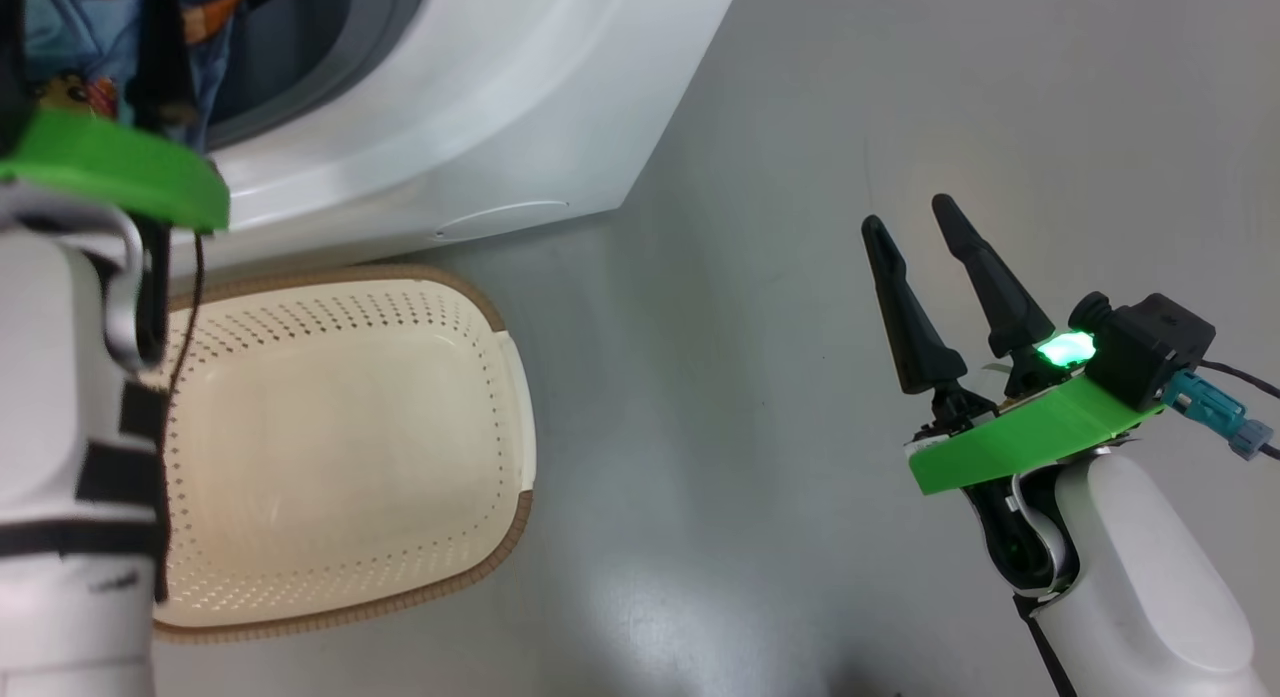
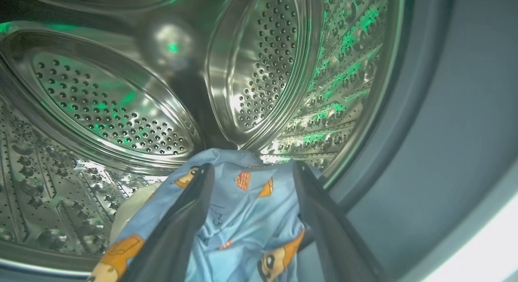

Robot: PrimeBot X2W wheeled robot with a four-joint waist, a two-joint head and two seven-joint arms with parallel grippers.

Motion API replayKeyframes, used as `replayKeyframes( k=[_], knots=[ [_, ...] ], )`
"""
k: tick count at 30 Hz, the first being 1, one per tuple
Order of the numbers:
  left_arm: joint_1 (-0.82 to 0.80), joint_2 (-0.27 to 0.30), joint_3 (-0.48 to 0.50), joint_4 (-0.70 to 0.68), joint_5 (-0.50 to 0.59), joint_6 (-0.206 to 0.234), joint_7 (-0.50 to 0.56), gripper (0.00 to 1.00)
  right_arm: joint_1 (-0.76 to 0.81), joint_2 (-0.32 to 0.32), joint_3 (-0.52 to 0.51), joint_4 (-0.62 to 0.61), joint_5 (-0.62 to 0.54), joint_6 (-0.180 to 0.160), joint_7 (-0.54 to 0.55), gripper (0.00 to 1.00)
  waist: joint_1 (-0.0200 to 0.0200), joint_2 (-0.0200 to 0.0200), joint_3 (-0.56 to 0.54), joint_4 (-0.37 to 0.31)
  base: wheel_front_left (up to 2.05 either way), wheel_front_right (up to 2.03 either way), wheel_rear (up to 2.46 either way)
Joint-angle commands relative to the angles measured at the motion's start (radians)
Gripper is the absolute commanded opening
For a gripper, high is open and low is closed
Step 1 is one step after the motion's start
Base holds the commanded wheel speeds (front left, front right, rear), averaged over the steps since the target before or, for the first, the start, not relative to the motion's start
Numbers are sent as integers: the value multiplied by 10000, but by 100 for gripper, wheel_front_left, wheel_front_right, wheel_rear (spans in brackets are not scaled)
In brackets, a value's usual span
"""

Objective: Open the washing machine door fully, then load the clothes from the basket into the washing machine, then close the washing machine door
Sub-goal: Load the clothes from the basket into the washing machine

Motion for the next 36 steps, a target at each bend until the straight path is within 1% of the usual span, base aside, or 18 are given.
replayKeyframes(
  k=[1,11,19,20,21,28,36],
  knots=[
    [730,416,216,-761,70,27,-51,100,406,-82,97,-210,58,16,-48,100,0,0,-131,74,0,0,0],
    [3583,180,448,-3132,-286,193,-51,100,591,-241,99,-200,54,16,-48,100,0,0,-569,377,0,0,0],
    [5637,-271,613,-4917,-456,513,-51,100,691,-342,107,-194,71,16,-48,100,0,0,-748,539,0,0,0],
    [5637,-271,613,-4917,-456,513,-51,100,691,-342,107,-194,71,16,-48,100,0,0,-748,539,0,0,0],
    [6053,-365,680,-5256,-478,592,-51,100,712,-368,100,-199,81,16,-48,100,0,0,-754,567,0,0,0],
    [6950,-638,756,-5875,-457,792,-51,100,699,-418,39,-230,109,16,-48,100,0,0,-690,628,0,0,0],
    [7322,-749,844,-5671,-480,852,-51,100,753,-455,-79,-214,105,16,-48,100,0,0,-709,644,0,0,0]
  ],
)
